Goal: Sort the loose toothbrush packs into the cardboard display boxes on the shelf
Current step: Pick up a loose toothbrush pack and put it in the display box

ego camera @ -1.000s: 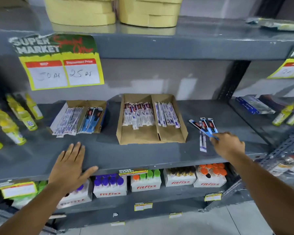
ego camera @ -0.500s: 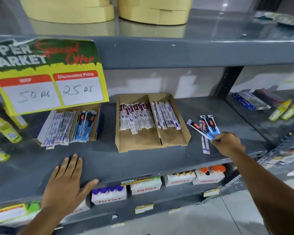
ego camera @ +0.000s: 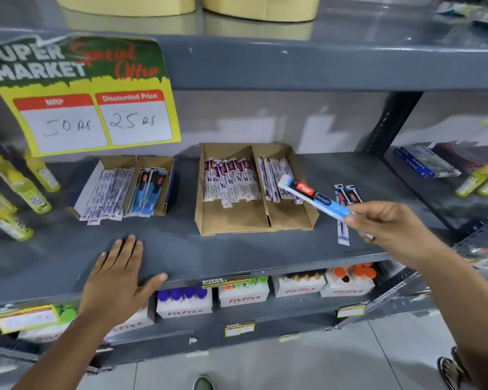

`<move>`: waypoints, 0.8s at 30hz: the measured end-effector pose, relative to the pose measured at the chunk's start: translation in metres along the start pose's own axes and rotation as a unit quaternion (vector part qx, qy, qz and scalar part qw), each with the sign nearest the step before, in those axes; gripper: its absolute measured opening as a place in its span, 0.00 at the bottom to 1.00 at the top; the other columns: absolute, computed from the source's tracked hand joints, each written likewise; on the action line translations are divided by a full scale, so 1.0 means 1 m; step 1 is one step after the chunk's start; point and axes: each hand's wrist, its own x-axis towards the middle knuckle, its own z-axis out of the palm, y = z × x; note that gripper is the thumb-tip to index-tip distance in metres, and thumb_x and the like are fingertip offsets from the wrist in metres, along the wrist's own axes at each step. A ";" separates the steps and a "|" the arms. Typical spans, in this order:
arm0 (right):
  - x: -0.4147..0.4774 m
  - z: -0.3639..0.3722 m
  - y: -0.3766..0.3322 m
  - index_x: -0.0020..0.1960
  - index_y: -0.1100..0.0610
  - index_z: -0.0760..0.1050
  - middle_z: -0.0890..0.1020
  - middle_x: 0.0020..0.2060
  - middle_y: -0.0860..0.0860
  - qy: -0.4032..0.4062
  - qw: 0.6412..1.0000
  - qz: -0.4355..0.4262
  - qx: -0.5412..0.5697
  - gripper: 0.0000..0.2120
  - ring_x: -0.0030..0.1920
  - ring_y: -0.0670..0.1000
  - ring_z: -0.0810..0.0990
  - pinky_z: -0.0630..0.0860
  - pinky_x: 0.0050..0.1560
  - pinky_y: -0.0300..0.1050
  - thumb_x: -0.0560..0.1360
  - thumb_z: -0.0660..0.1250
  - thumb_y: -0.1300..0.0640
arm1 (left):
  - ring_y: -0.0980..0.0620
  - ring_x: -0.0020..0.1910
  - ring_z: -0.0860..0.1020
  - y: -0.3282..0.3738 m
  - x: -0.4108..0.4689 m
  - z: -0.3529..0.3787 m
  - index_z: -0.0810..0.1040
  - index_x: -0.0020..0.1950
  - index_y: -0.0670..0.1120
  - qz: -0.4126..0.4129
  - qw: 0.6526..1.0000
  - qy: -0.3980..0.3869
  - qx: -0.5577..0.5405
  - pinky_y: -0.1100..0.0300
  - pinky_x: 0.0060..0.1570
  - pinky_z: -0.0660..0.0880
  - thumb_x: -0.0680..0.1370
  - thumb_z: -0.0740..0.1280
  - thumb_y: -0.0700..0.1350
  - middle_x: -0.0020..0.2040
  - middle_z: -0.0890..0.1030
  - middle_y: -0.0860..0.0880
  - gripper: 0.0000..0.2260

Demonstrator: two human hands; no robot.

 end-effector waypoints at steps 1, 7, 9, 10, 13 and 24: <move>-0.004 0.006 -0.008 0.52 0.51 0.84 0.78 0.29 0.43 -0.029 0.999 -0.015 0.007 0.15 0.29 0.42 0.69 0.67 0.29 0.31 0.67 0.73 0.47 | 0.43 0.77 0.51 0.000 0.000 0.000 0.52 0.78 0.42 0.000 1.000 -0.002 0.001 0.45 0.74 0.52 0.71 0.35 0.74 0.79 0.54 0.44 0.47; -0.008 0.038 -0.027 0.51 0.50 0.81 0.85 0.36 0.50 -0.024 0.998 -0.036 0.042 0.12 0.31 0.46 0.75 0.72 0.31 0.34 0.68 0.73 0.58 | 0.44 0.77 0.51 0.002 -0.001 -0.002 0.52 0.78 0.42 -0.005 1.000 -0.004 -0.007 0.46 0.74 0.51 0.70 0.34 0.75 0.79 0.54 0.43 0.48; -0.001 0.052 -0.025 0.46 0.52 0.79 0.83 0.31 0.48 0.022 0.997 -0.046 0.055 0.08 0.27 0.46 0.75 0.71 0.29 0.34 0.72 0.72 0.63 | 0.44 0.77 0.49 0.002 -0.001 -0.002 0.50 0.78 0.43 -0.004 1.000 -0.006 -0.004 0.46 0.74 0.50 0.70 0.33 0.75 0.79 0.52 0.44 0.48; 0.004 0.059 -0.025 0.44 0.53 0.78 0.82 0.29 0.47 0.051 0.996 -0.050 0.059 0.07 0.26 0.45 0.75 0.71 0.27 0.34 0.73 0.71 0.64 | 0.44 0.77 0.49 0.001 -0.001 -0.001 0.50 0.78 0.43 -0.004 1.000 -0.004 -0.003 0.47 0.74 0.50 0.70 0.33 0.75 0.79 0.52 0.44 0.47; 0.025 0.084 -0.026 0.45 0.55 0.80 0.82 0.28 0.45 0.106 0.989 -0.043 0.093 0.04 0.27 0.43 0.77 0.73 0.29 0.32 0.74 0.70 0.63 | 0.45 0.77 0.49 0.002 0.000 -0.002 0.50 0.78 0.44 -0.003 1.000 -0.007 -0.011 0.46 0.74 0.50 0.70 0.34 0.75 0.79 0.52 0.45 0.47; 0.110 0.238 -0.095 0.70 0.47 0.70 0.75 0.65 0.42 -0.122 0.960 -0.169 -0.188 0.28 0.63 0.41 0.73 0.66 0.58 0.31 0.72 0.71 0.45 | 0.48 0.78 0.48 -0.039 -0.009 -0.008 0.51 0.78 0.43 0.032 0.998 0.019 -0.046 0.53 0.74 0.46 0.70 0.40 0.77 0.79 0.49 0.47 0.48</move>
